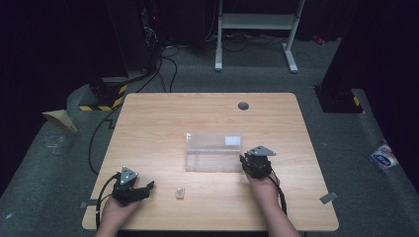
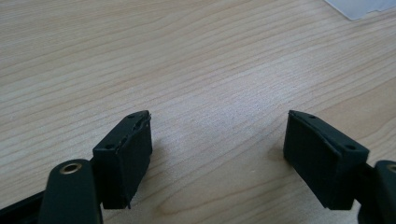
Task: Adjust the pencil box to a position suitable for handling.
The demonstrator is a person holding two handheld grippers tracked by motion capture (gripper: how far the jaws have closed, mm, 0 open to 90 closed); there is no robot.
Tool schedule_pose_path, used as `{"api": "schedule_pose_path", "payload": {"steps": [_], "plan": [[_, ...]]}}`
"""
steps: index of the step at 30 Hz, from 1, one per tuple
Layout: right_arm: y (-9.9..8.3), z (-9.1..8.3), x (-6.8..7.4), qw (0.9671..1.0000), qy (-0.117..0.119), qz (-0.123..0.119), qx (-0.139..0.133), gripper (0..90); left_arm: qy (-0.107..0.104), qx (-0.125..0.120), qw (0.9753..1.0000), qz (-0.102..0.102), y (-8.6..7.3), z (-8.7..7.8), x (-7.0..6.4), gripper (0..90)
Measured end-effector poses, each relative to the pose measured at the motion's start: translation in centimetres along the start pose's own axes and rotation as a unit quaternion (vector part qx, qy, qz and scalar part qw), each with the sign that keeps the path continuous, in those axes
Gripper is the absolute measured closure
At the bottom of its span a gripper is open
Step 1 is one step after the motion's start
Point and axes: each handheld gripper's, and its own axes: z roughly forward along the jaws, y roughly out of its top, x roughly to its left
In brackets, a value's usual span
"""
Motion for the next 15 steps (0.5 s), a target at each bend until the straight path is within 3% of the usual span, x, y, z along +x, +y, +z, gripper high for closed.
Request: {"api": "schedule_pose_path", "payload": {"steps": [7,15], "plan": [[-0.2,-1.1,-0.6,0.9999,-0.006,0.003,-0.015,69.4,-0.003,-0.001,1.0,-0.001,0.0,0.0,0.0,24.5],[-1.5,-3.0,-2.6,0.9991,-0.026,0.02,-0.025,63.0,-0.005,0.002,1.0,0.004,0.1,0.1,-0.1,20.9]]}}
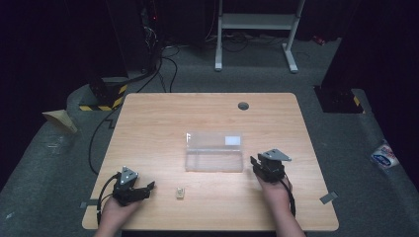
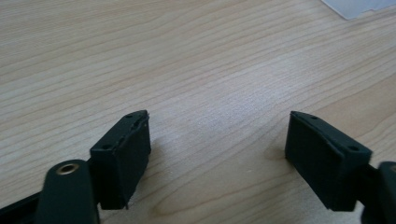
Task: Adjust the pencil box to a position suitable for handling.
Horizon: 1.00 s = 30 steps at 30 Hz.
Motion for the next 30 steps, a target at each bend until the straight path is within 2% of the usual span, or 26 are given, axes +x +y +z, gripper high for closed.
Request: {"api": "schedule_pose_path", "payload": {"steps": [1,4,7,8,10,12,15,17,20,21,22,25,30], "plan": [[-0.6,-0.5,-0.6,0.9999,-0.009,0.006,-0.006,60.7,0.0,0.001,1.0,0.001,0.0,0.0,0.0,20.0],[-1.1,-1.0,-1.4,0.9998,-0.021,0.004,-0.003,59.2,0.0,0.003,1.0,0.002,0.1,0.0,0.0,19.1],[-1.8,-1.8,-2.8,0.9991,-0.041,0.01,-0.004,53.0,-0.002,0.002,1.0,0.002,0.1,0.1,0.0,17.8],[-2.1,-2.0,-3.3,0.9989,-0.044,0.017,-0.002,51.4,-0.002,0.003,1.0,0.003,0.1,0.2,0.0,17.6],[-2.5,-2.3,-4.4,0.9984,-0.045,0.033,0.012,49.0,-0.003,0.003,1.0,0.002,0.2,0.3,-0.1,16.9],[-3.4,-3.2,-5.9,0.997,-0.063,0.029,0.033,44.5,-0.005,0.004,1.0,0.006,0.3,0.4,0.0,16.5],[-4.2,-3.7,-6.6,0.9961,-0.071,0.033,0.041,40.3,-0.006,0.006,0.9999,0.009,0.5,0.5,0.0,16.5],[-4.8,-3.8,-6.8,0.9942,-0.083,0.043,0.053,33.8,-0.008,0.007,0.9999,0.009,0.5,0.5,0.0,16.5],[-5.1,-3.5,-6.3,0.9937,-0.08,0.039,0.069,26.2,-0.006,0.008,0.9999,0.004,0.7,0.6,-0.1,18.8],[-5.1,-3.5,-6.3,0.9937,-0.08,0.039,0.069,26.2,-0.004,0.01,0.9999,0.004,0.8,0.6,-0.2,18.8],[-5.0,-3.4,-6.4,0.9939,-0.073,0.044,0.07,25.6,-0.004,0.01,0.9999,0.002,0.9,0.5,-0.4,27.4],[-5.0,-3.4,-6.5,0.9939,-0.071,0.046,0.071,25.8,-0.005,0.003,0.9999,0.015,1.2,0.2,-1.2,28.4],[-5.0,-3.4,-6.5,0.994,-0.07,0.044,0.071,25.9,-0.026,-0.008,0.999,0.035,1.6,-0.2,-2.6,31.7]]}}
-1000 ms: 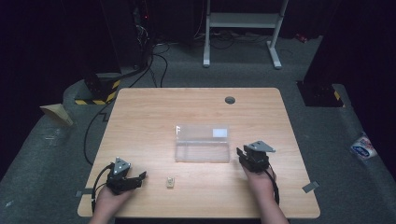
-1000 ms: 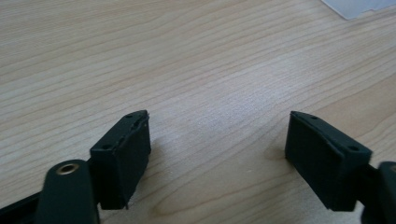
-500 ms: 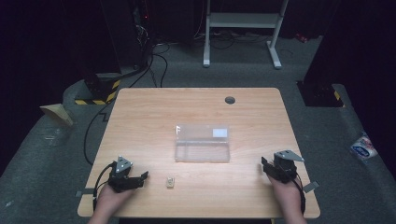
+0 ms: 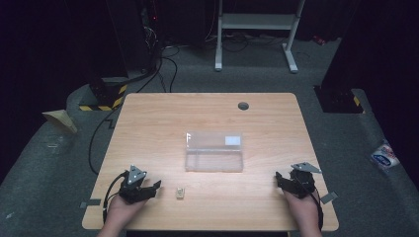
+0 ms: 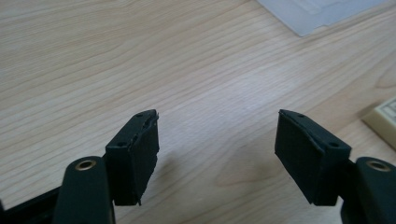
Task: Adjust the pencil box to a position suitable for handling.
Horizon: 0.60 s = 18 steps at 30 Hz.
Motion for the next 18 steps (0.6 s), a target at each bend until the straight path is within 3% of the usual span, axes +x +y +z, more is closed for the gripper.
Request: {"api": "schedule_pose_path", "payload": {"steps": [4,9,14,18], "plan": [[0.1,0.1,0.0,1.0,0.003,0.0,0.0,26.0,-0.015,-0.009,0.9997,0.019,0.3,-0.4,-1.6,35.0],[0.1,0.1,0.0,1.0,0.004,-0.004,-0.001,26.1,-0.03,-0.006,0.9979,0.057,0.5,-0.5,-3.7,35.6],[0.1,0.1,0.0,1.0,0.004,-0.004,-0.001,26.1,-0.065,-0.003,0.9963,0.055,0.7,-0.6,-5.1,37.0],[0.2,0.2,0.0,1.0,0.004,-0.003,0.0,26.8,-0.079,-0.003,0.9953,0.055,0.8,-0.3,-6.1,37.8]]}}
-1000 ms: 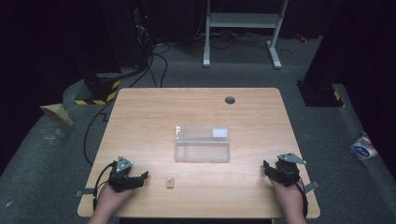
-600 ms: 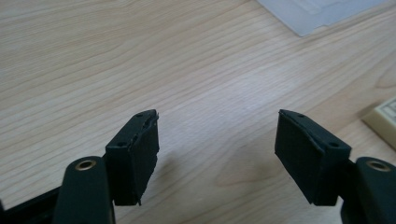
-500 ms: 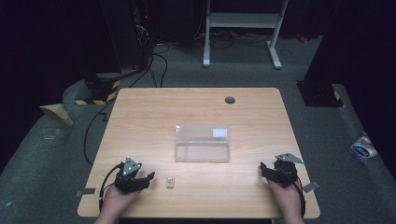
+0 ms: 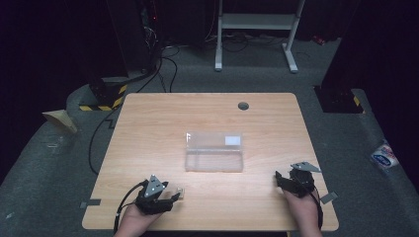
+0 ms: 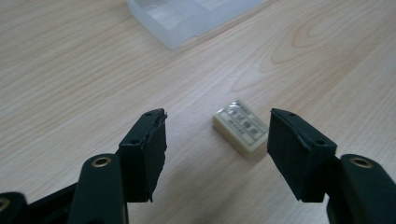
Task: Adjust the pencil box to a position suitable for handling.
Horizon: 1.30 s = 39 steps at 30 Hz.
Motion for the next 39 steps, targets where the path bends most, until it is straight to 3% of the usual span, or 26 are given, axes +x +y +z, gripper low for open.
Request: {"api": "schedule_pose_path", "payload": {"steps": [5,7,8,11,15,16,33,39], "plan": [[0.0,0.0,0.0,1.0,0.0,0.0,0.0,27.0,-0.001,0.01,0.9999,0.01,0.2,0.7,-1.2,40.0],[0.0,0.0,0.0,1.0,0.0,0.0,0.0,27.0,0.008,0.014,0.9998,0.013,0.3,0.9,-1.5,40.1],[0.0,0.0,0.0,1.0,0.0,0.0,0.0,27.1,0.007,0.014,0.9999,0.004,0.2,1.0,-1.8,40.3],[0.0,0.0,0.0,1.0,0.0,-0.003,0.0,27.2,0.014,0.017,0.9998,0.005,0.1,1.1,-2.1,44.2],[0.0,0.0,0.0,1.0,0.0,-0.003,0.0,27.2,0.02,0.021,0.9992,0.028,0.0,1.4,-2.4,45.1],[0.0,0.0,0.0,1.0,0.0,-0.003,0.0,27.2,0.018,0.021,0.9993,0.024,0.0,1.5,-2.5,45.5],[0.0,0.0,0.0,1.0,0.001,-0.002,0.0,27.2,0.018,0.006,0.9996,0.021,-0.1,2.0,-2.4,60.1],[0.0,0.0,0.0,1.0,0.001,-0.002,-0.001,27.2,0.0,-0.007,0.9999,0.009,-0.4,2.0,-1.7,63.3]]}}
